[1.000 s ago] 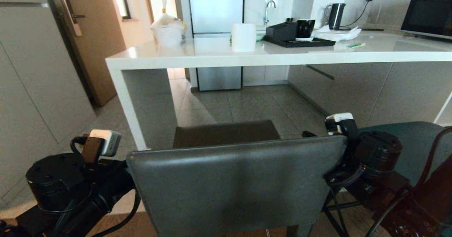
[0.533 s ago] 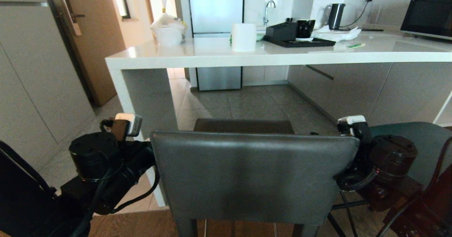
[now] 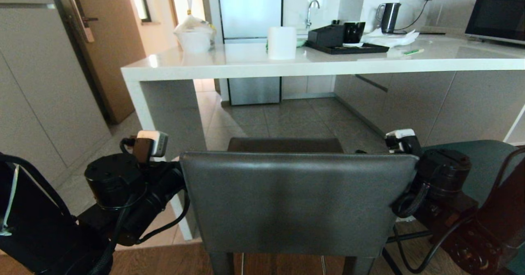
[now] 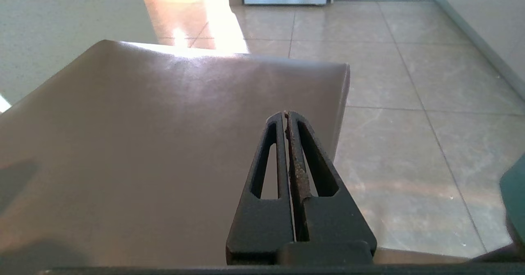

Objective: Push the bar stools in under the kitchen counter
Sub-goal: Push the gray chair back under the dining table

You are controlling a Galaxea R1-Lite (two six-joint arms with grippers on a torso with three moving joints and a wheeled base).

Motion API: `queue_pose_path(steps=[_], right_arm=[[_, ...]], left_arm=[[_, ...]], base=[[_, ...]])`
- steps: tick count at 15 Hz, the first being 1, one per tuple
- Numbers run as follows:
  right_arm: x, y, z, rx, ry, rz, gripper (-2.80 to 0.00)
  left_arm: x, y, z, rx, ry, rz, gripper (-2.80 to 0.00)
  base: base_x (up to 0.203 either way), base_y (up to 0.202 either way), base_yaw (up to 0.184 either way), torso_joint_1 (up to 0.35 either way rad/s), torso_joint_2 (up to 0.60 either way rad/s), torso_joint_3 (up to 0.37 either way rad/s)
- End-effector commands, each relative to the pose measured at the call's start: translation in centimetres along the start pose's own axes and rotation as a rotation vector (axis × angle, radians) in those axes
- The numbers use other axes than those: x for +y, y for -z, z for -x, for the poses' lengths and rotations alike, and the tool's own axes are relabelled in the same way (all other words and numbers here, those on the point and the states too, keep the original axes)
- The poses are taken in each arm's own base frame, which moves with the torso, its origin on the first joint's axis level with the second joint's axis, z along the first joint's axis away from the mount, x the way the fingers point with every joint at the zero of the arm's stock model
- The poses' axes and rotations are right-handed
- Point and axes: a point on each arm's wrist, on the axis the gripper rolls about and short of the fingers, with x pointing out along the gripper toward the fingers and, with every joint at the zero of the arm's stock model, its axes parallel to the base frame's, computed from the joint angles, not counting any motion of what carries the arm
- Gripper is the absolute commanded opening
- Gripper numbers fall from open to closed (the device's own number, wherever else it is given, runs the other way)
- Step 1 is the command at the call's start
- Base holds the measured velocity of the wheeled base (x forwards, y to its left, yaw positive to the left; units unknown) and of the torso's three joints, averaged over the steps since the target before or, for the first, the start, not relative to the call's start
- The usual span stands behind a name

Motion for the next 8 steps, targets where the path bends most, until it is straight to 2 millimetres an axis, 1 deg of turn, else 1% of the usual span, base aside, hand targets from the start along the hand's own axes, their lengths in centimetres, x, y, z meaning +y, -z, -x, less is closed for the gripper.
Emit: queue_pose_path(steps=[1, 3, 5, 8], right_arm=[[0.4, -0.3, -0.7, -0.020, -0.012, -0.001, -2.80], [1.0, -0.5, -1.0, -0.014, -0.032, -0.001, -2.80], [1.0, -0.2, -0.7, 0.001, -0.032, -0.001, -2.80], [1.0, 0.4, 0.1, 0.021, -0.028, 0.000, -2.80]], left_arm=[[0.7, 0.5, 0.0, 0.011, -0.030, -0.006, -2.80], [0.9, 0.9, -0.1, 0.016, -0.037, -0.005, -2.80], [1.0, 0.8, 0.0, -0.005, -0.035, -0.002, -2.80], [1.0, 1.1, 0.2, 0.008, -0.033, -0.006, -2.80]], base=[[0.000, 0.000, 0.000, 0.000, 0.00, 0.000], [0.000, 0.000, 0.000, 0.000, 0.00, 0.000], [0.000, 0.000, 0.000, 0.000, 0.00, 0.000], [0.000, 0.000, 0.000, 0.000, 0.00, 0.000]])
